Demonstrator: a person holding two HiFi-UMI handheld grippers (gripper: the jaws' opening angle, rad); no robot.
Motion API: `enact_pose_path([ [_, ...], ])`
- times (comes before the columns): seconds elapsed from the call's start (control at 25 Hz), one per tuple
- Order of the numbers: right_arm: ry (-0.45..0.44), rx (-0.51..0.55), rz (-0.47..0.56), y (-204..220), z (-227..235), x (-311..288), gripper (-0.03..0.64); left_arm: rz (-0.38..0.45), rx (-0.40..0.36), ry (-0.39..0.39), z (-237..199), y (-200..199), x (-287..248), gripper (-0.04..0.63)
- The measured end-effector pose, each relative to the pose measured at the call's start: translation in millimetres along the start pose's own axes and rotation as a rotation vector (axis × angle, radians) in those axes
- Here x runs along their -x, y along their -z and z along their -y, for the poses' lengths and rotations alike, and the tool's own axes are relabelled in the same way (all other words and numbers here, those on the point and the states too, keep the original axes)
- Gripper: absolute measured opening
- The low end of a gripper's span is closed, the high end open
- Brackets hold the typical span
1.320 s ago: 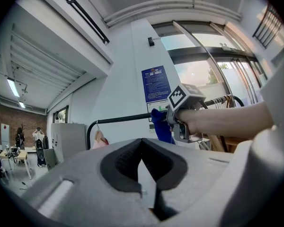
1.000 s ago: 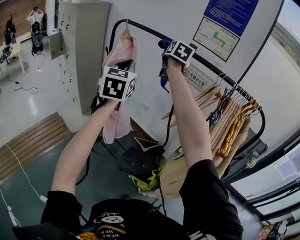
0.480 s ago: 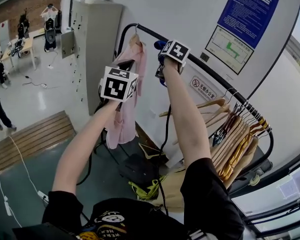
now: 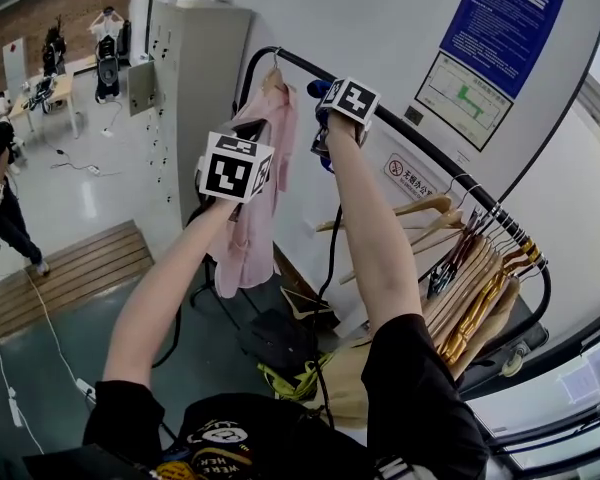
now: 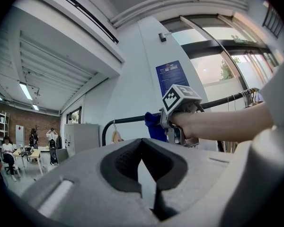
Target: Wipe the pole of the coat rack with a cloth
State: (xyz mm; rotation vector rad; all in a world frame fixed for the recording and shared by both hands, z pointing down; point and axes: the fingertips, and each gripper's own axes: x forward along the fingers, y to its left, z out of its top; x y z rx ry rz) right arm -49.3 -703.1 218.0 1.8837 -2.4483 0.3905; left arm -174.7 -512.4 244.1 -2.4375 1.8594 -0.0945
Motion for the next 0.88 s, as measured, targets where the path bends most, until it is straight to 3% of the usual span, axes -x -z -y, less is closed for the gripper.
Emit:
enact_pose_path([
  [0.88, -0.028, 0.016, 0.010, -0.6, -1.5, -1.1, 0.002, -0.007, -0.001, 0.030, 6.7, 7.7, -12.6, 0.002],
])
